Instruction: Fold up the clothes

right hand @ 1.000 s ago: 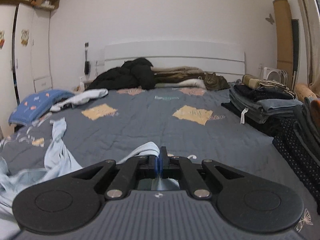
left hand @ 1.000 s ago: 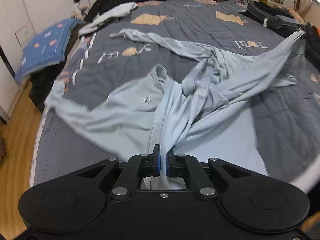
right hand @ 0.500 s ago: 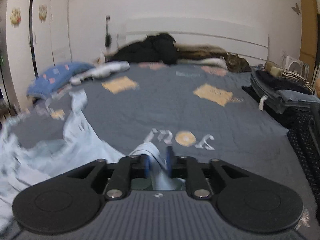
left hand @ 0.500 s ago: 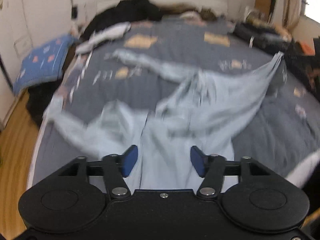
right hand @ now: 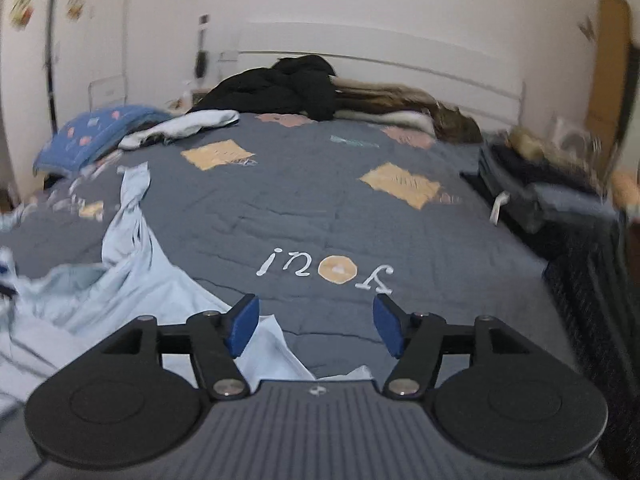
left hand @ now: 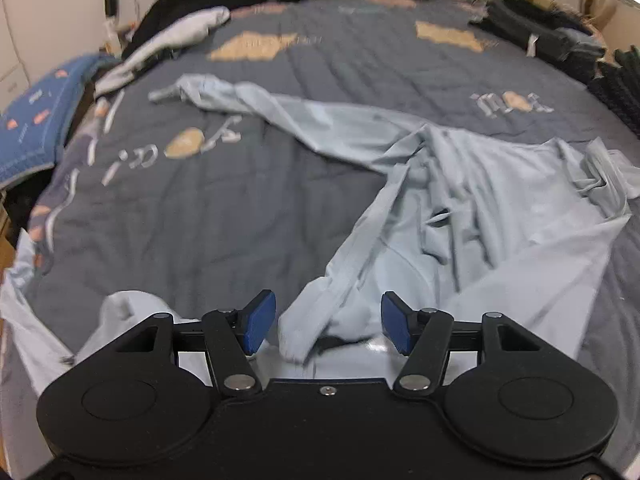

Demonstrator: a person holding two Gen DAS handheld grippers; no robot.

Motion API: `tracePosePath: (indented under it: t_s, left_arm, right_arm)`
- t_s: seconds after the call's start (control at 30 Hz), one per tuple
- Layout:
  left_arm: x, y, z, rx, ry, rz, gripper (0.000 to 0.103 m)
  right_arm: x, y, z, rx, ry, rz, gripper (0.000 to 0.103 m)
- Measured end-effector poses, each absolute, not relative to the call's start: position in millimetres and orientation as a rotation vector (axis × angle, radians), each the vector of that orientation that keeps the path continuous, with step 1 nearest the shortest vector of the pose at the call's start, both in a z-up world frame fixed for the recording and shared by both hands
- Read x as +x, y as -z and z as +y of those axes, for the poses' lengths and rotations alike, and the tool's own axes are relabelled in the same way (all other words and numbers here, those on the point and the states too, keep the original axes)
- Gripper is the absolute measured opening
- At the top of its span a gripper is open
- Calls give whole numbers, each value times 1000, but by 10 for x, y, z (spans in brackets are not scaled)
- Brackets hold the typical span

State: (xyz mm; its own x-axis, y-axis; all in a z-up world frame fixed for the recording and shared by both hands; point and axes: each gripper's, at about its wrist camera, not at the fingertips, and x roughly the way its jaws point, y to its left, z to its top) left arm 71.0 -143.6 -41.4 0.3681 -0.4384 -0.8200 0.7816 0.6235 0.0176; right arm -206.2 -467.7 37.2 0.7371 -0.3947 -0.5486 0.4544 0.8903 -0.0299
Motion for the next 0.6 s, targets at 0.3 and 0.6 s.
tracePosePath:
  t_s: [0.3,0.6]
  left_arm:
    - [883,287,-1539,482,891,929,7]
    - [791,-1309,-1515,452,903,538,5]
  right_arm:
    - [-1817,-301,-4481,231,257,477,63]
    - [-1694,-321,-4252,211,208,451,63]
